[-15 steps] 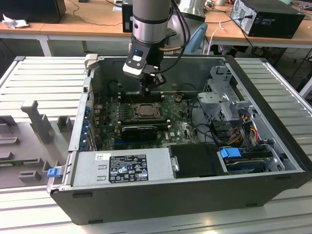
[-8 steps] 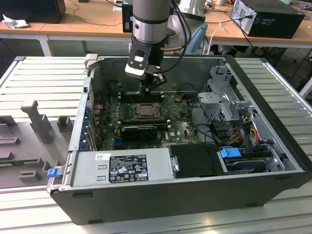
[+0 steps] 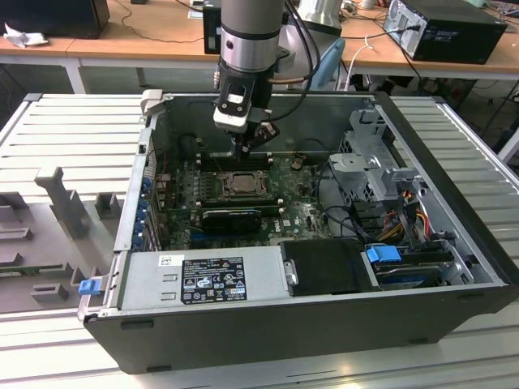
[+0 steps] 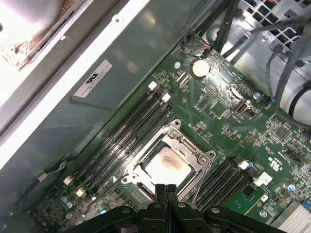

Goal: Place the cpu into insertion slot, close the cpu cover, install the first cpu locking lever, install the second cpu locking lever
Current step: 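Install the first cpu locking lever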

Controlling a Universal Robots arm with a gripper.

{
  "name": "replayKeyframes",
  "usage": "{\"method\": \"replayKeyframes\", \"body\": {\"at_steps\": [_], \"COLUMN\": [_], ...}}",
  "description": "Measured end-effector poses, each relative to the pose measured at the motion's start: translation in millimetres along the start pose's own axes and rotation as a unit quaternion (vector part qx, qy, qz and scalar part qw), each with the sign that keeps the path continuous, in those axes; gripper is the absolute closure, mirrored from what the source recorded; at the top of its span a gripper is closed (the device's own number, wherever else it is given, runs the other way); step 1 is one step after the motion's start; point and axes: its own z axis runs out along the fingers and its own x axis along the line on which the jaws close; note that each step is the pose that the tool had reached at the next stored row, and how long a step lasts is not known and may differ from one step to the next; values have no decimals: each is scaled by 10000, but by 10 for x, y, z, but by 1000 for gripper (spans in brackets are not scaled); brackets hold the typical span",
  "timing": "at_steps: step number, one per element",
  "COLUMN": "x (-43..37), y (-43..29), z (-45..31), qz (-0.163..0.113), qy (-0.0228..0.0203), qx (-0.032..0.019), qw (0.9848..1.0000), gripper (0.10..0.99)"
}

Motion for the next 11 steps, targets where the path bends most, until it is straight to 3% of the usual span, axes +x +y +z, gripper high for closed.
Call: {"method": "replayKeyframes", "body": {"at_steps": [5,11], "x": [0,0], "y": [0,0], "z": [0,0], "qz": [-327,-816], "qy": [6,16], "qx": [15,36], "qw": [9995,9967], "gripper": [980,980]}}
